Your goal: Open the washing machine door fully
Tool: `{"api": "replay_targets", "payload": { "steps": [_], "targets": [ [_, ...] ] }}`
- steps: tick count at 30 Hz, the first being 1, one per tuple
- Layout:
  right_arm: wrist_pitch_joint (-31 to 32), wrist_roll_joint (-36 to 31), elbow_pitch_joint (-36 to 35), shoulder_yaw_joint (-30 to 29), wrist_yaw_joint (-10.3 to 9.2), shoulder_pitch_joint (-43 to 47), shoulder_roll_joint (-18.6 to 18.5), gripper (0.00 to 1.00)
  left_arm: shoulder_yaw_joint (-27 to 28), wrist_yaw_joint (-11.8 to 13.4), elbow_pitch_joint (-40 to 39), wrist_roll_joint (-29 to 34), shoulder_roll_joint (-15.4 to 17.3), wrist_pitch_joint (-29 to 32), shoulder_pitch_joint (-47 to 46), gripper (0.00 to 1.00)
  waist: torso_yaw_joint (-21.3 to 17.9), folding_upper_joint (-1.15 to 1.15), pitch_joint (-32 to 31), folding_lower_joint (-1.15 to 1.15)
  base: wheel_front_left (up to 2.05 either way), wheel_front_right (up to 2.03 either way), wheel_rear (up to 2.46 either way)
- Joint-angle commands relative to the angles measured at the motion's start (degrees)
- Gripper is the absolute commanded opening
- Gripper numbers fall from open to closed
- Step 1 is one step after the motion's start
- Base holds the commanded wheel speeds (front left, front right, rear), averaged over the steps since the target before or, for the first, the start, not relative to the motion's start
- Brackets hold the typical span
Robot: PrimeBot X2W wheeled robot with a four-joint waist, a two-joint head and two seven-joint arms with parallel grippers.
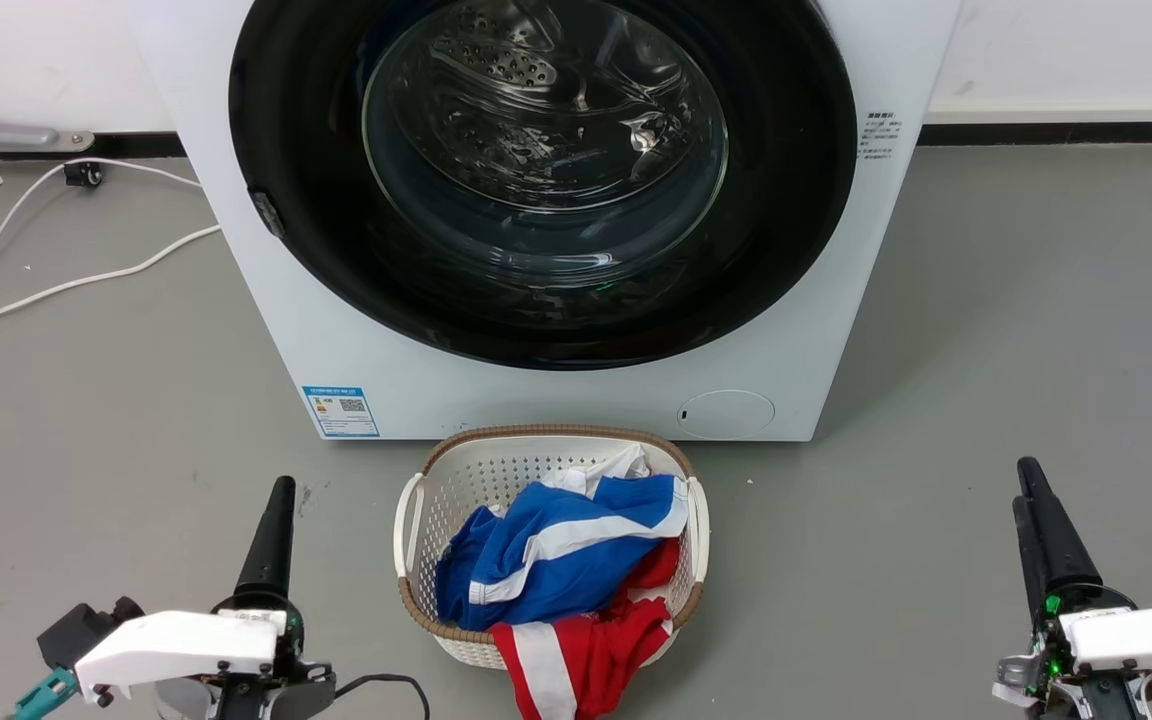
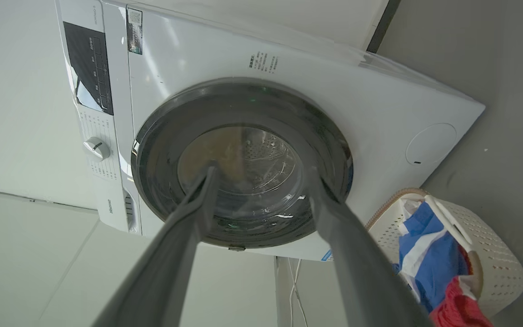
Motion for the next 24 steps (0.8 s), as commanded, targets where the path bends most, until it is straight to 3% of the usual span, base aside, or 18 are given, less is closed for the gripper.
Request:
{"api": "replay_targets", "payload": {
  "steps": [1,13,24],
  "targets": [
    [-0.8,-3.7,-2.3,0.1,0.09,-0.3,-0.2,1.00,-0.5,0.8,-2.1,3.6,0.2,-0.8,-0.4,1.00,0.0,0.00,0.0,0.00,0.00,0.00,0.00],
    [-3.6,-22.0,-6.6,1.5,0.10,1.4,-0.2,1.00,-3.0,4.8,-4.9,20.1,0.3,-3.6,0.8,1.00,0.1,0.00,0.2,0.00,0.00,0.00,0.00],
    [-5.9,-34.8,-8.1,2.4,0.10,3.5,-0.1,1.00,-6.0,7.9,-6.5,30.7,1.7,-5.9,2.0,1.00,0.0,0.00,0.0,0.00,0.00,0.00,0.00]
  ]
}}
